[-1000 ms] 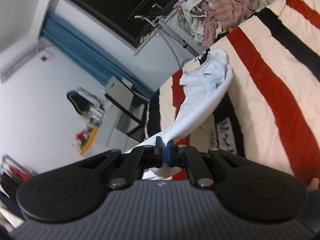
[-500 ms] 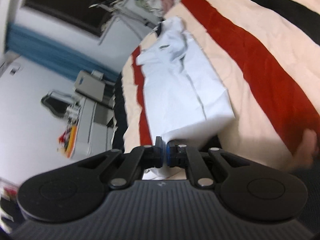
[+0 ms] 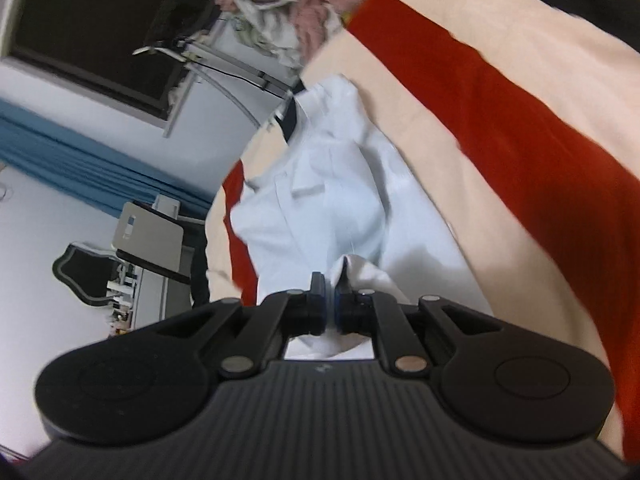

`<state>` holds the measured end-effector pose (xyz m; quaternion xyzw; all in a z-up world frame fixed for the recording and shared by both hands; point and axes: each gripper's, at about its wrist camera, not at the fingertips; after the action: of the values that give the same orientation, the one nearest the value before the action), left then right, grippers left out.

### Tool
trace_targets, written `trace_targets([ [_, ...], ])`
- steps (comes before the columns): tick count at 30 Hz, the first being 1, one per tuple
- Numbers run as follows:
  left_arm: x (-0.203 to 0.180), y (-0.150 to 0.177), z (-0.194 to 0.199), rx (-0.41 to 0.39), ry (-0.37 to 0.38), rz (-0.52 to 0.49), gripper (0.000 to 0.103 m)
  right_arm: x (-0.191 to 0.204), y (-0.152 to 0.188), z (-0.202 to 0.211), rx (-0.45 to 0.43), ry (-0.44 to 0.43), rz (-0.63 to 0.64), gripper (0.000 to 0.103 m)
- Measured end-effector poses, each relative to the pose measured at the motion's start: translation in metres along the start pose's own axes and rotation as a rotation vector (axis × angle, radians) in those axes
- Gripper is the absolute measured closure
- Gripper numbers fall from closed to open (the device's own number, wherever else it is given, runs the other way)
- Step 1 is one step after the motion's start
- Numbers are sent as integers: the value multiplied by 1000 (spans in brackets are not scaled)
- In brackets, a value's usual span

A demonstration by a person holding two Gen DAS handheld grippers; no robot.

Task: Fold clothes
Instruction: 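Lift the hem with both grippers and fold it up toward the collar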

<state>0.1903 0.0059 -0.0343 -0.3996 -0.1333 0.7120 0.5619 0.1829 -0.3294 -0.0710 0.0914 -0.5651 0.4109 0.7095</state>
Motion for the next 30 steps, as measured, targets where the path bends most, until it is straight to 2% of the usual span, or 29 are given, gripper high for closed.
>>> trace_targets([
  [4, 2, -1, -35, -24, -33, -61, 98, -19, -11, -26, 3, -9, 59, 94],
  [6, 2, -2, -51, -55, -71, -104, 98, -29, -13, -36, 13, 17, 76, 94],
  [10, 8, -2, -70, -12, -62, -106, 98, -39, -13, -48, 48, 48, 93, 93],
  [12, 5, 1, -70, -19, -73, -136, 97, -37, -13, -48, 57, 39, 98, 89],
  [13, 4, 2, -67, -26, -79, -147, 95, -35, -12, -47, 61, 31, 105, 78],
  [14, 2, 4, -62, -31, -81, -153, 91, -33, -11, -45, 63, 22, 114, 55],
  [16, -2, 8, -49, -40, -80, -166, 80, -21, -5, -36, 50, -5, 156, 31],
  [17, -5, 11, -41, -44, -79, -173, 68, -14, -1, -29, 38, -10, 181, 27],
  [18, -7, 13, -33, -49, -78, -181, 64, -7, 3, -22, 25, -16, 207, 27],
  [21, -13, 20, -6, -61, -72, -197, 60, 17, 17, 0, -27, -6, 331, 27],
  [24, -20, 30, 27, -105, -95, -239, 50, 44, 38, 23, -91, 58, 510, 27],
  [26, -22, 38, 49, -128, -93, -256, 41, 57, 49, 35, -103, 66, 569, 27],
  [29, -28, 51, 81, -168, -95, -301, 37, 73, 69, 54, -132, 83, 647, 27],
  [30, -29, 55, 90, -185, -103, -310, 29, 77, 76, 60, -140, 90, 667, 27],
])
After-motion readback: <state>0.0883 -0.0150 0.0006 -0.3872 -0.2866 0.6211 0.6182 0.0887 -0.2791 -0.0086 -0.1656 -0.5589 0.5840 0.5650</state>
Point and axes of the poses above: each gripper's, at about its wrist camera, not at the fingertips, and z roughly against the way its jaws point, x to its left, y to its underside, and after that the axes turned 12 degrees about -y, right-handed
